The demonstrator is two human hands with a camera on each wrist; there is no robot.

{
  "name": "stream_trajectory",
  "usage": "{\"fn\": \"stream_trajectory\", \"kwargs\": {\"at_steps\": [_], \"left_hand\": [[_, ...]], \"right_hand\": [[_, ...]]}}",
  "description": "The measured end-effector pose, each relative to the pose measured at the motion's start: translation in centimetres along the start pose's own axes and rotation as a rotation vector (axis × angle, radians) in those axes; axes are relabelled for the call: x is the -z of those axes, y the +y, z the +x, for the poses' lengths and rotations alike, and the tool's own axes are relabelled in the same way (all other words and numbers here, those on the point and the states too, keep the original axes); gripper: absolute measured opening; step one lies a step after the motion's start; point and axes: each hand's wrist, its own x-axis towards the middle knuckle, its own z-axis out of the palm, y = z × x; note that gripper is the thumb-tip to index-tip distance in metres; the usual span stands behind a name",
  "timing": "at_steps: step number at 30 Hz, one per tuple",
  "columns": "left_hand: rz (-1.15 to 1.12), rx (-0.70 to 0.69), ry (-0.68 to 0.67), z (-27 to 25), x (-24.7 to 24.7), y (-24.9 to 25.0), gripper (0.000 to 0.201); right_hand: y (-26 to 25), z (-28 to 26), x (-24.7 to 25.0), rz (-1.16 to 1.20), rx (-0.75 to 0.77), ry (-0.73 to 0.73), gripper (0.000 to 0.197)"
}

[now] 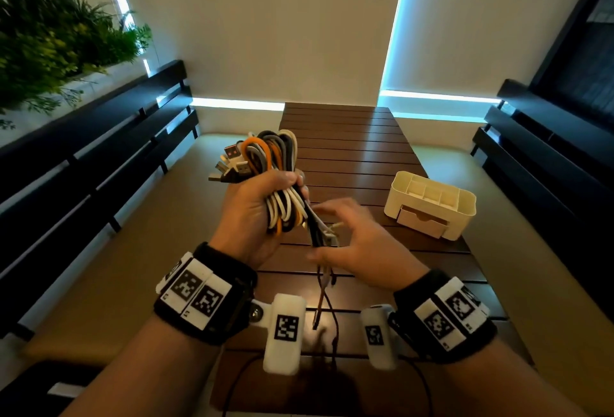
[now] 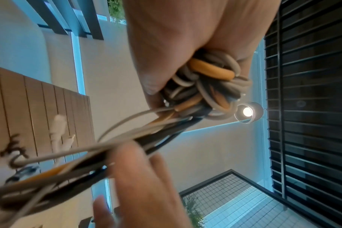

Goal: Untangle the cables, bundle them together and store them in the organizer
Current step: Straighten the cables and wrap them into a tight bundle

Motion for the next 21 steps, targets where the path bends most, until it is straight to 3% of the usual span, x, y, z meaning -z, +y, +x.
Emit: {"fn": "stream_trajectory", "kwargs": {"at_steps": [2, 5, 6, 8, 10, 11, 15, 18, 21], "left_hand": [[0.033, -0.022, 0.042, 0.3, 0.2, -0.1, 0.019], [0.075, -0.062, 0.067, 0.6, -0.1, -0.6, 0.018], [0.082, -0.069, 0.059, 0.6, -0.5, -0.7, 0.012], [0.067, -0.073, 0.032, 0.5, -1.3, -1.0, 0.005], [-0.001, -0.049, -0.021, 0.4, -2.3, -1.5, 0.008], [-0.043, -0.023, -0.049, 0.3, -2.7, -1.7, 0.012], [-0.216, 0.041, -0.139, -0.3, -3.5, -2.0, 0.005], [-0.265, 0.066, -0.191, -0.9, -3.8, -2.5, 0.021], [-0.312, 0.086, -0.200, -1.5, -4.4, -3.4, 0.029]], "right_hand": [[0.1, -0.7, 1.2, 0.030, -0.009, 0.136, 0.068], [-0.3, -1.9, 2.6, 0.221, -0.096, 0.371, 0.042], [-0.6, -2.0, 2.8, 0.272, -0.147, 0.337, 0.039], [-1.0, -2.2, 2.3, 0.360, -0.257, 0.109, 0.045], [-1.5, -2.1, 1.3, 0.483, -0.322, -0.073, 0.039], [-1.6, -2.0, 1.0, 0.565, -0.333, -0.097, 0.039], [-1.5, -1.5, 1.4, 0.867, -0.300, 0.050, 0.043], [-1.2, -1.0, 2.2, 1.048, -0.270, 0.184, 0.046], [-0.9, -0.3, 2.7, 1.023, -0.240, 0.294, 0.060]]}}
